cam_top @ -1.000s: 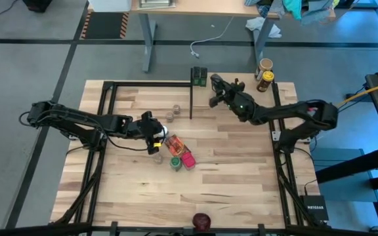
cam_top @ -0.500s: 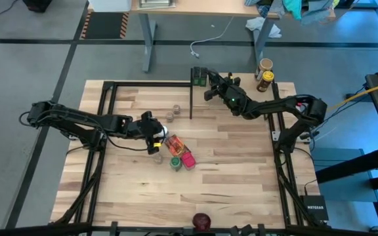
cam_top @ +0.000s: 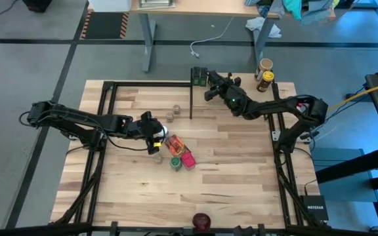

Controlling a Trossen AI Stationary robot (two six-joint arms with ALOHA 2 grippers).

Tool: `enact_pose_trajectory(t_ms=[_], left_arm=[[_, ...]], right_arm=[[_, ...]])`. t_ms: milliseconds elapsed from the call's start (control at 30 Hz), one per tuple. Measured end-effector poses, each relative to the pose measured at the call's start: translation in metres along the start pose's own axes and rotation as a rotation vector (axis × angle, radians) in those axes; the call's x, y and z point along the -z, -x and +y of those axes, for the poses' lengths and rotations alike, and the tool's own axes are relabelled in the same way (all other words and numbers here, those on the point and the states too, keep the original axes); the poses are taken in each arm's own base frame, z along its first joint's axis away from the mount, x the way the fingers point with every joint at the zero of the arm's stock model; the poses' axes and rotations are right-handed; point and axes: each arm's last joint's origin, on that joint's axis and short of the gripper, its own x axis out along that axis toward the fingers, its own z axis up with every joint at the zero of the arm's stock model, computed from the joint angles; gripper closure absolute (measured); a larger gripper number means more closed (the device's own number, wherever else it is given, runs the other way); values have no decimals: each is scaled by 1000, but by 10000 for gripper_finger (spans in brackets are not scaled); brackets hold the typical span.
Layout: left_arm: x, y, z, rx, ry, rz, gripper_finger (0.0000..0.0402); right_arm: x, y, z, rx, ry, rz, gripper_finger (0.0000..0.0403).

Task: Shelf spices
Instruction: Put the green seasoning can on the shelf

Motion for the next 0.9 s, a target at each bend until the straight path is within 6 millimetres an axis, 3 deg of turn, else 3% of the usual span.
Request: enact_pose_trajectory(t_ms=[200,467,900], left_arm=[[0,0,0,0,16,1,208],[0,0,0,0,16,1,208],[0,0,0,0,16,0,208]], right_arm=[[-17,19,8,-56,67,-20,160],[-26,51,19,-55,266,47,159],[-18,56,17,-60,347,128,160]])
